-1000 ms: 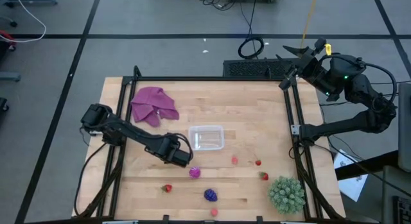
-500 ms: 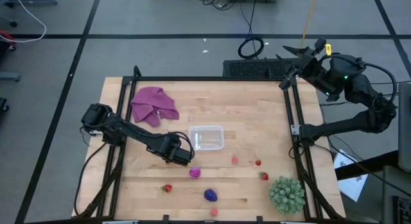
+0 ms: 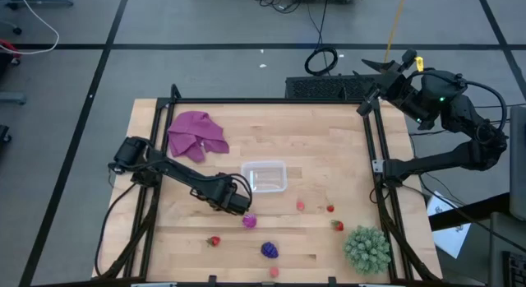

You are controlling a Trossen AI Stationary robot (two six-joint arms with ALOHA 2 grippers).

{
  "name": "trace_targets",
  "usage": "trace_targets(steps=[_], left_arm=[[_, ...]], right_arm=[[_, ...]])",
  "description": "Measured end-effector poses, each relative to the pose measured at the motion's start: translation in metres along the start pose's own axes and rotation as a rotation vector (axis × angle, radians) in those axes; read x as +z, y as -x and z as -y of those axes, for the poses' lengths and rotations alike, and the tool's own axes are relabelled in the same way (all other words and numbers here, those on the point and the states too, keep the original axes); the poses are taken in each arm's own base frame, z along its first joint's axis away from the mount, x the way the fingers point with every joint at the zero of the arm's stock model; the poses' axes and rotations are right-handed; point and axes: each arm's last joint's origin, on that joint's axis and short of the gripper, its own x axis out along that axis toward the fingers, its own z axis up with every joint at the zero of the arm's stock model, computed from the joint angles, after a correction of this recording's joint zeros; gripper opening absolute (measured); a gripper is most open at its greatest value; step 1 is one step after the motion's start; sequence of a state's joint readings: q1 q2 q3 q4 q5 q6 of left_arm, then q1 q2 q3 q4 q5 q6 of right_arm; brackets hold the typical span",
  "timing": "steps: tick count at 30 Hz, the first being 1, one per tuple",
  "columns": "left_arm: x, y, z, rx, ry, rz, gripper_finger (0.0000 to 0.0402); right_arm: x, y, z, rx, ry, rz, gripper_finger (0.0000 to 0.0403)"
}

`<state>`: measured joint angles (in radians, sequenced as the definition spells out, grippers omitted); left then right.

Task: Pick and placing Produce into tupperware
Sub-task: Put the red dragon fruit into the transparent bin

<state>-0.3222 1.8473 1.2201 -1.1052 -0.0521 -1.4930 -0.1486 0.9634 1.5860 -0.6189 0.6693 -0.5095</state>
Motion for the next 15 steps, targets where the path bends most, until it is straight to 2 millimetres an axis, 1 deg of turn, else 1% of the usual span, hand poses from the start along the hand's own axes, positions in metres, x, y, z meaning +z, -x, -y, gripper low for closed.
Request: trace_targets(steps=[4,8,15], left_arm=[[-0.001,-0.011,0.002,0.000,0.001,-0.019,0.0310],[-0.002,-0.022,0.002,-0.046,0.004,-0.045,0.0310],[0.000,-0.022,0.000,-0.049,-0.012,-0.066,0.0310]], right_arm=[[0.000,0.000,0.000,0.000,0.000,0.000,0.0148],[0.000,0.000,0.000,0.000,0.000,0.000,0.0148],[0.001,0.000,0.000,-0.003,-0.004,0.005,0.0148]])
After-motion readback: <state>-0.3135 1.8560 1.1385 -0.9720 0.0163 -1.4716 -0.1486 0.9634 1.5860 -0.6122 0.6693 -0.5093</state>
